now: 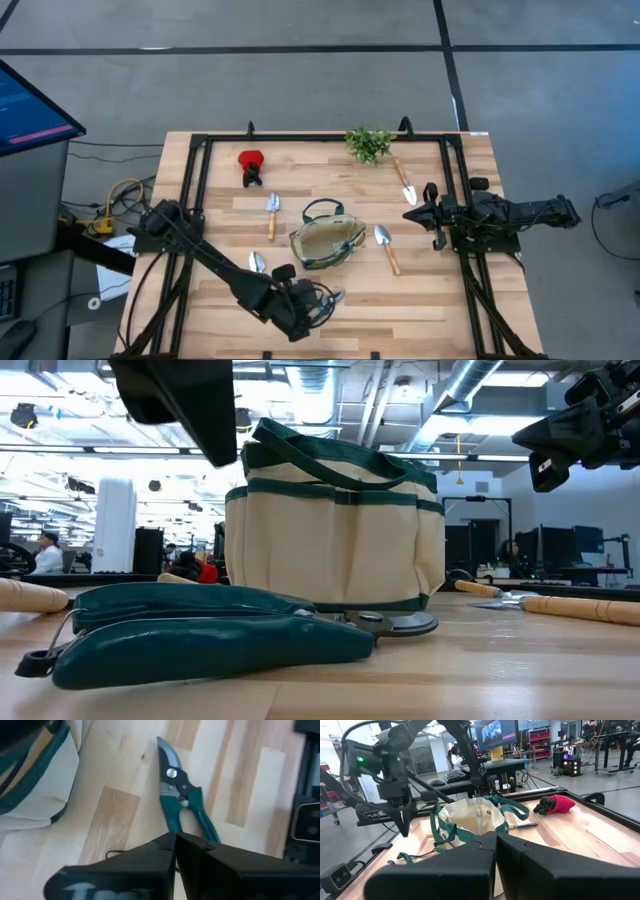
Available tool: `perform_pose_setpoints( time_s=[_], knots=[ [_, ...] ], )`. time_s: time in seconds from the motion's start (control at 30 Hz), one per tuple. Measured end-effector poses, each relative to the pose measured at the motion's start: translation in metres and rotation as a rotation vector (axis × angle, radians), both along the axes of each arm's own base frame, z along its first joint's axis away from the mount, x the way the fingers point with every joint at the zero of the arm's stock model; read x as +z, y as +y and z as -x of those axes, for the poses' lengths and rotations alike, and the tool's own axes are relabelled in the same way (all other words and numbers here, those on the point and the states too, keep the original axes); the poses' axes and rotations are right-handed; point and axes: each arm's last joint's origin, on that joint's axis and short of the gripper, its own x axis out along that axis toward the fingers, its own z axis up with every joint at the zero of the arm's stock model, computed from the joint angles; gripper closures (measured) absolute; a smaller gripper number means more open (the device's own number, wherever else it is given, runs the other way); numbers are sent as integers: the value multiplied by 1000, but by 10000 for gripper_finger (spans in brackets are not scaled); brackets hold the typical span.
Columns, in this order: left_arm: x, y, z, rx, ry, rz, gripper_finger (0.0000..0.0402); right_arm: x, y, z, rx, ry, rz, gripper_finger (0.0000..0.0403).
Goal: Pick & Place Garden tools in Gardening bag
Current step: Put the green scissors into the gardening bag
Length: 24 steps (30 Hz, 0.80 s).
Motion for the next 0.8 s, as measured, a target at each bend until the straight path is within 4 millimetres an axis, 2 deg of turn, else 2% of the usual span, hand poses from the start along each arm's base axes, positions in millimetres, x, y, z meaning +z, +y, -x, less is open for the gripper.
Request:
perform_pose_setpoints(
  time_s=[0.17, 0.33, 0.43, 0.63, 0.8],
  knots=[
    [-2, 4, -2, -8, 36, 48, 400, 0, 0, 0, 0, 0, 0, 403],
    [-14, 7, 1, -19, 74, 72, 390, 0, 0, 0, 0, 1, 0, 403],
    [-22, 9, 1, -28, 85, 111, 360, 0, 0, 0, 0, 1, 0, 403],
    [-34, 15, -3, -4, 64, 180, 274, 0, 0, 0, 0, 1, 0, 403],
    [-37, 18, -9, 1, 6, 226, 212, 0, 0, 0, 0, 1, 0, 403]
  ],
)
